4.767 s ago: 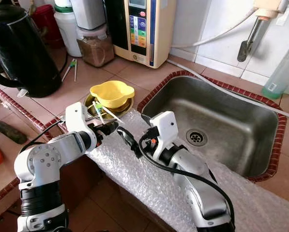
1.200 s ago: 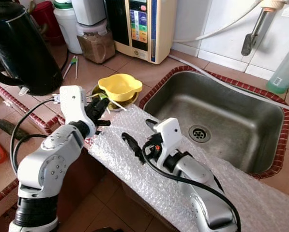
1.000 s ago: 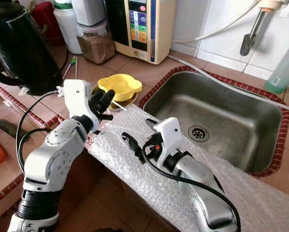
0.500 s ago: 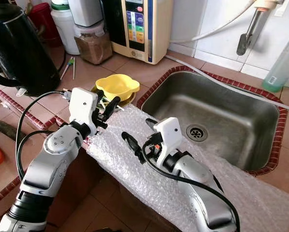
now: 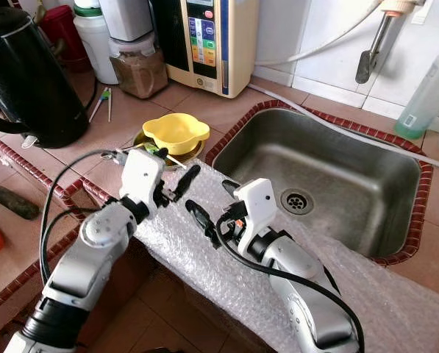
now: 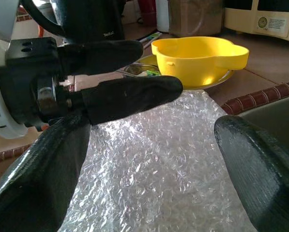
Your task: Kitchen organization
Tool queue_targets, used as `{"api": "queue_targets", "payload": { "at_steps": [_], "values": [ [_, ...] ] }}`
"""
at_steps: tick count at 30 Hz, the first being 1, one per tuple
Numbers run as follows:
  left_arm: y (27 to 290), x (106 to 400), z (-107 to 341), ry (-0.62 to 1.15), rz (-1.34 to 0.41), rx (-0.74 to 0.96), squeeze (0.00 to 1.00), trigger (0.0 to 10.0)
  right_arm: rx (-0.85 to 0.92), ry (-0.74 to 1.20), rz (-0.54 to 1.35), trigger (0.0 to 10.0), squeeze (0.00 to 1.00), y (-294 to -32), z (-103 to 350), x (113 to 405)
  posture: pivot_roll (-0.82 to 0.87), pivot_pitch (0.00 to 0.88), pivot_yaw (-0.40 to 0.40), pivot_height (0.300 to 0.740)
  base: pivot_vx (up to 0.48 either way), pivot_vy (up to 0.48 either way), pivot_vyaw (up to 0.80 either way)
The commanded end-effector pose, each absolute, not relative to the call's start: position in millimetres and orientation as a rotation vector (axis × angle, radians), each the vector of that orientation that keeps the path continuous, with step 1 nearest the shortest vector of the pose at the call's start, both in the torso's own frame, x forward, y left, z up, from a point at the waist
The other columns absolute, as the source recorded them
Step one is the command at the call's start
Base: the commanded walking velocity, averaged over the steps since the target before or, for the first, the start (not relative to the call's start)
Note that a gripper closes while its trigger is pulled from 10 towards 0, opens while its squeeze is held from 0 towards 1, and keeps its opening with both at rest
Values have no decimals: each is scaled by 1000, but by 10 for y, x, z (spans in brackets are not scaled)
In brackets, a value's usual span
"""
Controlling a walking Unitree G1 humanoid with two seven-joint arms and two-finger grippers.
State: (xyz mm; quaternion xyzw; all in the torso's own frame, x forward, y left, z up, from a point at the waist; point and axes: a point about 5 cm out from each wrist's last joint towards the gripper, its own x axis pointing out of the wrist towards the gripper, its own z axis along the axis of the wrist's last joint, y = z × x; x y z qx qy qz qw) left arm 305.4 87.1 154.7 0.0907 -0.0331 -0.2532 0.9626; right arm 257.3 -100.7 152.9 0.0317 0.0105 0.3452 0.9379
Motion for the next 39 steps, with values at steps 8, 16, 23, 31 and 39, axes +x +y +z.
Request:
{"api": "queue_targets", "payload": {
  "at_steps": [8, 16, 23, 31, 39],
  "values": [
    [945, 3103, 1419, -26, -491, 237, 561, 10000, 59, 21, 708, 10000, 0, -1011, 1543, 2552, -102, 99, 53, 740, 0, 0, 0],
    [1018, 3220, 1351, -7, -490, 290, 0, 10000, 58, 22, 707, 10000, 0, -1010, 1543, 2549, -107, 100, 53, 740, 0, 0, 0],
    [985, 3314, 1334, -7, -501, 324, 0, 10000, 56, 18, 700, 10000, 0, -1011, 1546, 2549, -114, 94, 60, 740, 0, 0, 0],
    [997, 3388, 1289, 6, -522, 315, 0, 0, 56, 16, 696, 10000, 0, -1007, 1544, 2548, -117, 90, 65, 740, 0, 0, 0],
    [1004, 3450, 1299, 0, -522, 312, 0, 0, 56, 14, 691, 10000, 0, -1013, 1547, 2552, -116, 89, 70, 740, 0, 0, 0]
  ]
}}
